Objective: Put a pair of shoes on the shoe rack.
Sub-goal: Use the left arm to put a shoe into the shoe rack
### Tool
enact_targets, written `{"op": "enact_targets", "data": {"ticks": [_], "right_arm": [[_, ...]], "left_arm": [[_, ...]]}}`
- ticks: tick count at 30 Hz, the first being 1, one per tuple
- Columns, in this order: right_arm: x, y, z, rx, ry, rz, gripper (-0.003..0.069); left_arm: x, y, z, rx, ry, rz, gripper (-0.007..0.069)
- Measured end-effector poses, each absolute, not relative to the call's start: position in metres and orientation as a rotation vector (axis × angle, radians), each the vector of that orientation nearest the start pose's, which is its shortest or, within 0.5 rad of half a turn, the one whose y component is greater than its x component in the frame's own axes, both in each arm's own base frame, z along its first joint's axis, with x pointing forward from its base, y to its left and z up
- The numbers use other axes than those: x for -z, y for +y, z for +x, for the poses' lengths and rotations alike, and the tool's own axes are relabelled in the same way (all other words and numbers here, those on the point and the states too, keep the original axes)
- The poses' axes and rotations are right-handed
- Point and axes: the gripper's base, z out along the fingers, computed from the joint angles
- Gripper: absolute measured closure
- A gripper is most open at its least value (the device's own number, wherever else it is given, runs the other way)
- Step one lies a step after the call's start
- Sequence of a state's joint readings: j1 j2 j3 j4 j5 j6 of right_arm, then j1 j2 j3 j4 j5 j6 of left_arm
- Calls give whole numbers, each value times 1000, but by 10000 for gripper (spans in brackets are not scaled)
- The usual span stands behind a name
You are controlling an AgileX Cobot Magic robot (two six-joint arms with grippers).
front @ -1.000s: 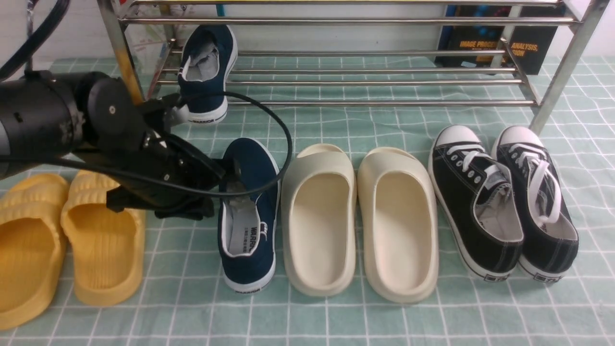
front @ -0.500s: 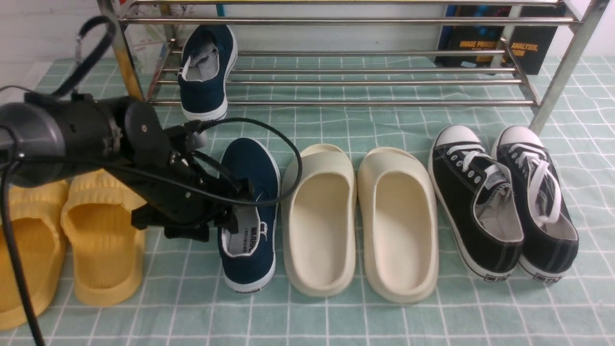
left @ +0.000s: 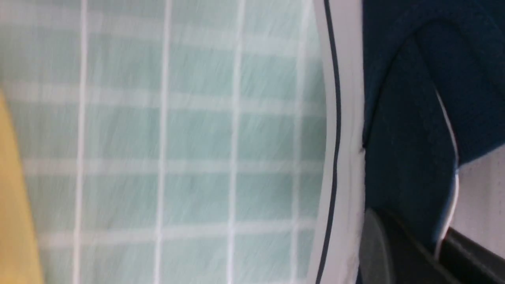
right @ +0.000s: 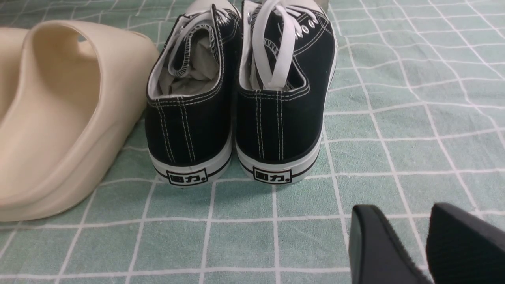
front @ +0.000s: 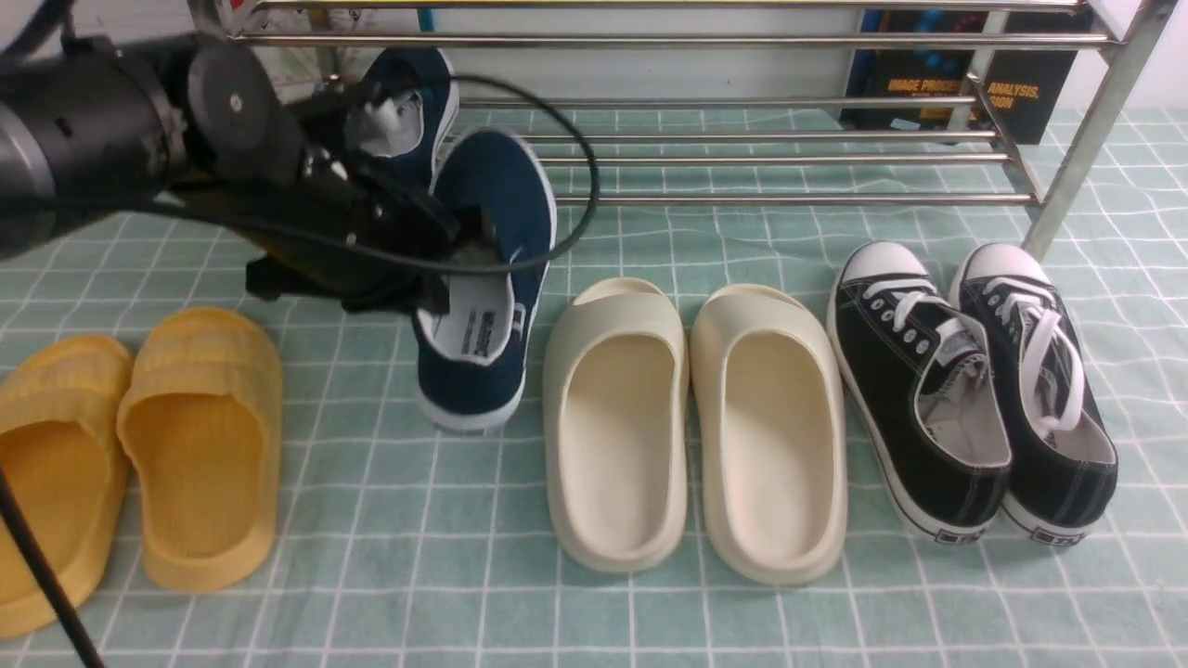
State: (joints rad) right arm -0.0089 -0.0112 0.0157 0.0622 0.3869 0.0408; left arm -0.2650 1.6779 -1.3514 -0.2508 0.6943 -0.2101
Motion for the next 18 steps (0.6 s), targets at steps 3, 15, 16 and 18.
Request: {"op": "enact_targets", "data": {"ticks": [3, 15, 16, 18], "right_arm": [[-174, 2, 52, -84, 1873, 84, 420], [-174, 2, 52, -84, 1873, 84, 420], [-174, 2, 52, -84, 1873, 84, 420], [-174, 2, 52, -84, 1873, 84, 420]], "left_arm": [[-292, -118, 379, 475, 2519, -90, 624], [-277, -137, 464, 397, 2534, -54, 624], [-279, -137, 469, 385, 2519, -59, 624], [-280, -137, 476, 371, 2493, -71, 624]]}}
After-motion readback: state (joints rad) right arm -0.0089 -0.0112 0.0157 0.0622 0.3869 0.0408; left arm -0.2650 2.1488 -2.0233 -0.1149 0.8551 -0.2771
